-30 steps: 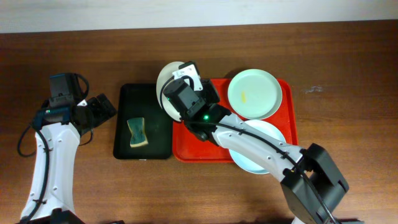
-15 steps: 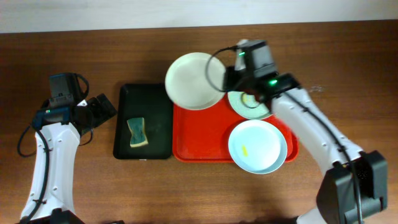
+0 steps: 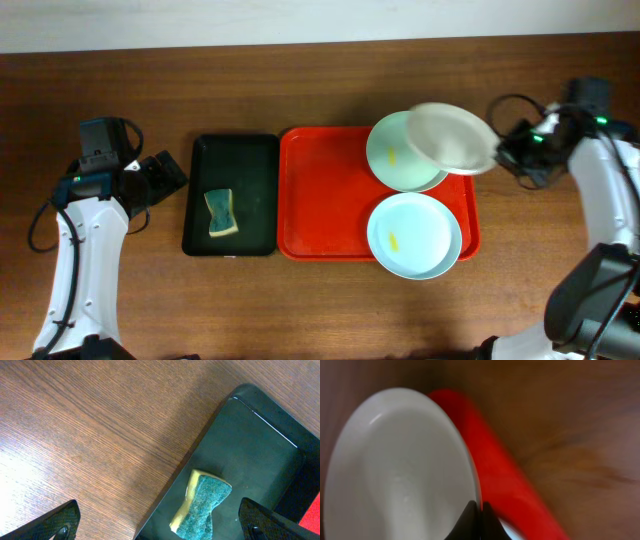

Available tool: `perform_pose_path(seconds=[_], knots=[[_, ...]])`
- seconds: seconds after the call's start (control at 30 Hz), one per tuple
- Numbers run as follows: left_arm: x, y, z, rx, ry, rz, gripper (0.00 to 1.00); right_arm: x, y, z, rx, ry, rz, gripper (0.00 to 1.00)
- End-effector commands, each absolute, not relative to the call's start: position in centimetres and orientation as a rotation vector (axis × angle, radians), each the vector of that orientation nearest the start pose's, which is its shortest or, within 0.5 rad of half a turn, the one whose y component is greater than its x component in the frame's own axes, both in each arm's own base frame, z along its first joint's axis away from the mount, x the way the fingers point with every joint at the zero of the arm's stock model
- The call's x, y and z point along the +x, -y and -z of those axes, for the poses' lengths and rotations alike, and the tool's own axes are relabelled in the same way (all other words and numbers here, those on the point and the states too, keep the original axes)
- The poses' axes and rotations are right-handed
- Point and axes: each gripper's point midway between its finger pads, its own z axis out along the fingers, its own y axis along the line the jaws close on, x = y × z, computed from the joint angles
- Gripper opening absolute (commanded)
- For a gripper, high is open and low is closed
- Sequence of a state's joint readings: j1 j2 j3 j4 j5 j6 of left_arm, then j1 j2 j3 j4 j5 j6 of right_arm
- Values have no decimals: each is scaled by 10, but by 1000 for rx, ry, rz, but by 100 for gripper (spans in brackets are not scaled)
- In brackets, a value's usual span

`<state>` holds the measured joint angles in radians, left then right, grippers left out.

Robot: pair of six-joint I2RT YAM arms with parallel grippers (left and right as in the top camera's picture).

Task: Clean dirty plates on tray and stack at the side
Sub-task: 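Carry the white plate right and set it on the table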

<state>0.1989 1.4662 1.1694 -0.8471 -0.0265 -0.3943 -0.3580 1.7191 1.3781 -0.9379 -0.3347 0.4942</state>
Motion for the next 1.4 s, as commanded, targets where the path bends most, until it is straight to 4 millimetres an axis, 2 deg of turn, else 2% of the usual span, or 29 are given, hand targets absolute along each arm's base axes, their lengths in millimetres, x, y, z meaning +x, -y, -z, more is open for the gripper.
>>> perform_pose_path(seconds=[0.0,0.17,0.27,0.33,0.7,1.1,1.2,1.37], knots=[[341,-75,-148,-815,-2559,33,99,345,132,-129,1250,-2565,-330,4],[341,-75,-148,-815,-2559,33,99,307,177,-122,1423,-2547,-185,4],[341,-75,-148,-815,-2559,33,99,289,198,-117,1489,-2540,-38,4],[341,-75,-148,-815,-2559,33,99,282,203,-112,1504,-2548,29,4],[341,-75,-148,-815,-2559,33,99,280,203,-65,1552,-2487,37,4],[341,-75,-148,-815,-2559,33,99,292,203,-48,1528,-2415,-17,4],[341,-75,-147,-815,-2560,33,99,299,197,-49,1507,-2407,-88,4],[341,-75,-148,-815,-2559,33,99,310,188,-47,1448,-2416,-93,4]])
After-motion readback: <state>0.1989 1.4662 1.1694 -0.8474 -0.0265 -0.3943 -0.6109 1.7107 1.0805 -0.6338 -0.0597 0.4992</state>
